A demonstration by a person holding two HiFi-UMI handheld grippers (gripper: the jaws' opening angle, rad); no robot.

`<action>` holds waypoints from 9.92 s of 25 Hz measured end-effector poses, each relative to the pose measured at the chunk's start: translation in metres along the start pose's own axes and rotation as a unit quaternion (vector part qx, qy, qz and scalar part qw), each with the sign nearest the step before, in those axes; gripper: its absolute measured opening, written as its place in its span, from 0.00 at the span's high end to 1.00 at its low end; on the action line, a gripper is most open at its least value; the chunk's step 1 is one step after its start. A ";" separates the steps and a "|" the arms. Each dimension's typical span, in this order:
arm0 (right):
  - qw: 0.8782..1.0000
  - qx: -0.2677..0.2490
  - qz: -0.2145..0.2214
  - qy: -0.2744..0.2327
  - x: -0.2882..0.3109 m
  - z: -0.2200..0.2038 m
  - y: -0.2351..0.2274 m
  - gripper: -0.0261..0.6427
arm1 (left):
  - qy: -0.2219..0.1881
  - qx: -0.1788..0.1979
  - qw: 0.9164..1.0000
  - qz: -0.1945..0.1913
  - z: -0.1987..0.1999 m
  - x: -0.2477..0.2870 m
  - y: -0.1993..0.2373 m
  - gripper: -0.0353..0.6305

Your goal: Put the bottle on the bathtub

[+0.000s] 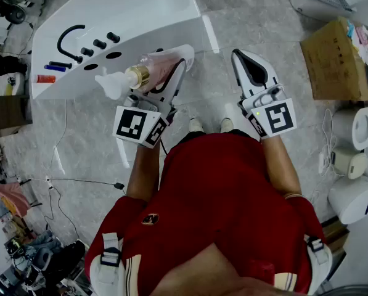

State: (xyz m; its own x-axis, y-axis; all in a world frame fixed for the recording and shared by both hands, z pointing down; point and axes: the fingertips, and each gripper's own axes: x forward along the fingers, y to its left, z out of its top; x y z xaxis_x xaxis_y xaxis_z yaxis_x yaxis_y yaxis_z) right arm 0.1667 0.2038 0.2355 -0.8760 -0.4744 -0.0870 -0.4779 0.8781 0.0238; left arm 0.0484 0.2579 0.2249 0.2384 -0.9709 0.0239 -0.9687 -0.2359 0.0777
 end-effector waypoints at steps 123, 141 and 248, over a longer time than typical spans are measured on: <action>0.990 0.009 -0.030 0.140 0.351 -0.168 -0.228 0.97 | 0.164 -0.046 0.981 0.088 -0.242 0.351 0.362 0.61; 0.981 0.004 -0.057 0.187 0.347 -0.194 -0.239 0.97 | 0.217 -0.063 0.970 0.088 -0.321 0.378 0.385 0.61; 0.995 0.045 0.025 0.082 0.305 -0.137 -0.214 0.97 | 0.045 0.031 0.998 0.044 -0.090 0.311 0.235 0.94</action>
State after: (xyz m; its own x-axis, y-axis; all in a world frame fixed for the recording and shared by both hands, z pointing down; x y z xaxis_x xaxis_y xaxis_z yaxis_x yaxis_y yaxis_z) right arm -0.0071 -0.1375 0.3399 -0.9008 -0.4276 0.0759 -0.4324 0.8992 -0.0666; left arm -0.0990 -0.0953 0.3408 0.1550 -0.9809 0.1173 -0.9879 -0.1549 0.0097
